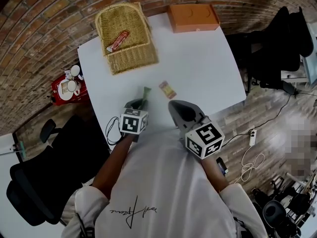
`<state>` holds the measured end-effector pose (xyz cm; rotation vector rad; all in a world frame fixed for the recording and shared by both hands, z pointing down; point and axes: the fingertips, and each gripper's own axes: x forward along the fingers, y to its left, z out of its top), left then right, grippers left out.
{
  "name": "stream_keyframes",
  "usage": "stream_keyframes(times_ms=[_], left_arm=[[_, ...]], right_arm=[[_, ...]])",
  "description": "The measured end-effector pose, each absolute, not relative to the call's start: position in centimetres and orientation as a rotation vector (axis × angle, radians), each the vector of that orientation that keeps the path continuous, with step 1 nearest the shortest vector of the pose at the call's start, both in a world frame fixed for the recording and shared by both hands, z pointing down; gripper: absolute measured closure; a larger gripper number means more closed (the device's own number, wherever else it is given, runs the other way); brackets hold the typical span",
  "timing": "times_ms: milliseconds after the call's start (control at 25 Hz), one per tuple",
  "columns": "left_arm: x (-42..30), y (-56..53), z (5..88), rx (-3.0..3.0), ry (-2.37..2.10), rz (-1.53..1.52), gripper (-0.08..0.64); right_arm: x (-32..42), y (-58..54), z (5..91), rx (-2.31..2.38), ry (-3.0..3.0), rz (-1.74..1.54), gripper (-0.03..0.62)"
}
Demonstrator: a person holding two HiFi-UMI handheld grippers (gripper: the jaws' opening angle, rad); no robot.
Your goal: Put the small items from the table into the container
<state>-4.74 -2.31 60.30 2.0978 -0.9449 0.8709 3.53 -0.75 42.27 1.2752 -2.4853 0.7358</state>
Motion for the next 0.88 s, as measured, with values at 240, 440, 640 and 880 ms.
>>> stream_keyframes(times_ms=[240, 440, 640, 880], left_arm=[[-5.1, -2.8, 58.8, 2.117, -0.968, 0.84, 0.512], [-5.4, -3.2, 57.9, 2.136, -0.985, 0.821, 0.512], [-6.0, -3.7, 57.2, 2.154, -1.005, 0.81, 0.514], [-6.8, -4.8, 56.1, 2.171, -1.042, 0.78, 0.514]], right_arm=[[3.0, -0.7, 41.9, 1.274, -2.499, 0.727, 0.57], [2.7, -0.6, 41.7, 1.273, -2.512, 0.71, 0.569], [2.3, -0.6, 41.2, 1.282, -2.524, 0.687, 0.571], [1.7, -0.4, 41.0, 1.283, -2.54, 0.682, 0.571]])
